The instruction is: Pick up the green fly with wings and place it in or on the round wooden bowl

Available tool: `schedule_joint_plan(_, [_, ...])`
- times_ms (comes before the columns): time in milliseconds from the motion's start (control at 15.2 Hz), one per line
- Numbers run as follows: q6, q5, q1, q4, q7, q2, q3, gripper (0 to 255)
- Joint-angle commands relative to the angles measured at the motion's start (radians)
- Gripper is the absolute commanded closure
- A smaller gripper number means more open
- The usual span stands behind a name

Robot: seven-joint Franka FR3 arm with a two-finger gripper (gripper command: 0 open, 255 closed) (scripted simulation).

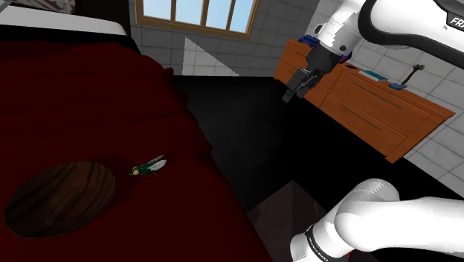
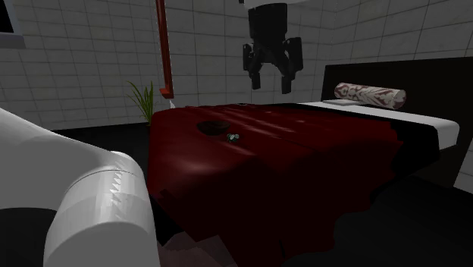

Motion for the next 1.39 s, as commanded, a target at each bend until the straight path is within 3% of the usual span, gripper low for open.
schedule_joint_plan(0, [0.0,0.0,0.0,0.0,0.0,0.0,0.0,0])
schedule_joint_plan(660, [0.168,0.068,0.106,0.054,-0.086,0.283,0.075,0])
schedule_joint_plan(1320, [0.279,0.105,0.198,0.183,-0.165,0.579,0.164,0])
